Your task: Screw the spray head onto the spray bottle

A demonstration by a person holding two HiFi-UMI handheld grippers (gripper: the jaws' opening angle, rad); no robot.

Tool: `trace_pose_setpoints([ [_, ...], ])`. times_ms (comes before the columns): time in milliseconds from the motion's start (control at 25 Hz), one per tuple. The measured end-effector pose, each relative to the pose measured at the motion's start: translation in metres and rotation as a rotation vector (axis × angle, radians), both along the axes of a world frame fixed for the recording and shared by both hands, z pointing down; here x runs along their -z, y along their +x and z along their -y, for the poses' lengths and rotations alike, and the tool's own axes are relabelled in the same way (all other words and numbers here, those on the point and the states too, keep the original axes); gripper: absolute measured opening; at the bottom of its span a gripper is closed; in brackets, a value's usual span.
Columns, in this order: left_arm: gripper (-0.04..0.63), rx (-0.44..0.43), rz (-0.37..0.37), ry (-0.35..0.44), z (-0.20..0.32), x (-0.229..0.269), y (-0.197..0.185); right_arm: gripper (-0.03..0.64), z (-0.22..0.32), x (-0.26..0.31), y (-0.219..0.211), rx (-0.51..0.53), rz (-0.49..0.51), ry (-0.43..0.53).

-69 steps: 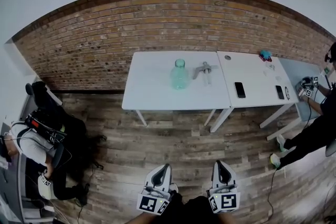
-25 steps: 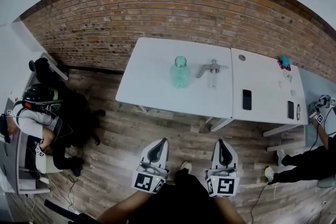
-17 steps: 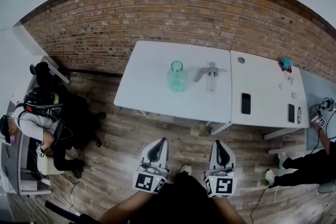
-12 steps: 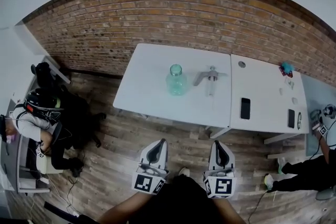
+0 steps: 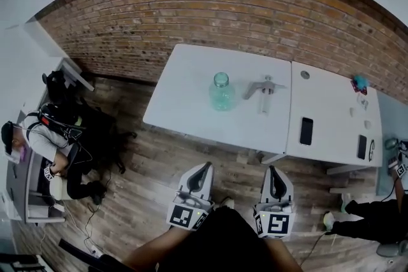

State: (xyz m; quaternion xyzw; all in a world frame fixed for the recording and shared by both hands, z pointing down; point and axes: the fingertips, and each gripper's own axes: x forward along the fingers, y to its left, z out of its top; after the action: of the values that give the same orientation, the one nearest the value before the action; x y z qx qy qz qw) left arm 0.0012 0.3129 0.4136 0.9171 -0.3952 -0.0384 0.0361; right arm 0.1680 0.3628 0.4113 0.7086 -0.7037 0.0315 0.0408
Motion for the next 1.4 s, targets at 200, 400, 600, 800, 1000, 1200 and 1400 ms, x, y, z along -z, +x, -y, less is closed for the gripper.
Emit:
trace_pose_setpoints([
  [200,0.002,-0.058,0.030,0.014,0.005,-0.005,0.015,0.002,0.010,-0.010,-0.004,0.001,0.005,-0.026],
  [400,0.002,-0.069,-0.011,-0.012,0.038,-0.014,0.022,0.002,0.028,-0.016,-0.005,-0.012,-0.010,-0.041],
  [600,0.002,-0.085,-0.020,-0.026,0.070,-0.021,0.029,0.002,0.055,-0.020,0.004,-0.027,-0.019,-0.063],
  [800,0.002,-0.089,-0.027,-0.047,0.106,-0.025,0.037,0.002,0.088,-0.014,0.011,-0.071,-0.055,-0.054],
  [1000,0.002,-0.102,-0.029,-0.047,0.142,-0.030,0.041,0.002,0.121,-0.017,0.009,-0.070,-0.060,-0.068],
  [1200,0.002,-0.111,-0.038,-0.050,0.177,-0.035,0.039,0.002,0.153,-0.015,0.006,-0.062,-0.089,-0.089],
  [1400,0.002,-0.149,-0.021,-0.036,0.206,-0.036,0.040,0.002,0.174,-0.016,0.002,-0.091,-0.090,-0.106],
])
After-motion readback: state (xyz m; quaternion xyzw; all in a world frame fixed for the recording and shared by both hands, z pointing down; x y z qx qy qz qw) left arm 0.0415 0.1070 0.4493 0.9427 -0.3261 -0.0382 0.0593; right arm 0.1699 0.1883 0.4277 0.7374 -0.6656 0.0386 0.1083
